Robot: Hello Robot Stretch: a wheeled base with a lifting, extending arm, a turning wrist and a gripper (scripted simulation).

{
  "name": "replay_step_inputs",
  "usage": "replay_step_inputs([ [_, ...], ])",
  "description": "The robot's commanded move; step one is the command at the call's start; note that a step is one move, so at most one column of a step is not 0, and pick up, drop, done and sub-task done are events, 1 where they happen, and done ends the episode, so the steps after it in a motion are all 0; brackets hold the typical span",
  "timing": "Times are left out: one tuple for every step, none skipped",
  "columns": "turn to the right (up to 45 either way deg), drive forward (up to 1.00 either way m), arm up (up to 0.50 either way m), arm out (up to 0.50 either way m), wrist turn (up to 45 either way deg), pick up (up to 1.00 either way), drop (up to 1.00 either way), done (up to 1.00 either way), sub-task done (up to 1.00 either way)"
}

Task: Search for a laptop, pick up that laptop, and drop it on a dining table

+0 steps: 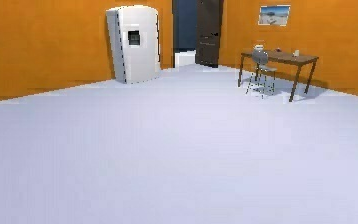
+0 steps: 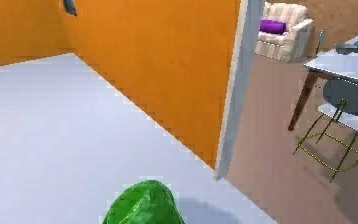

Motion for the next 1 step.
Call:
replay_step_inputs([
  [0.0,1.00,0.00,0.00,0.0,0.00,0.00,0.00,0.00],
])
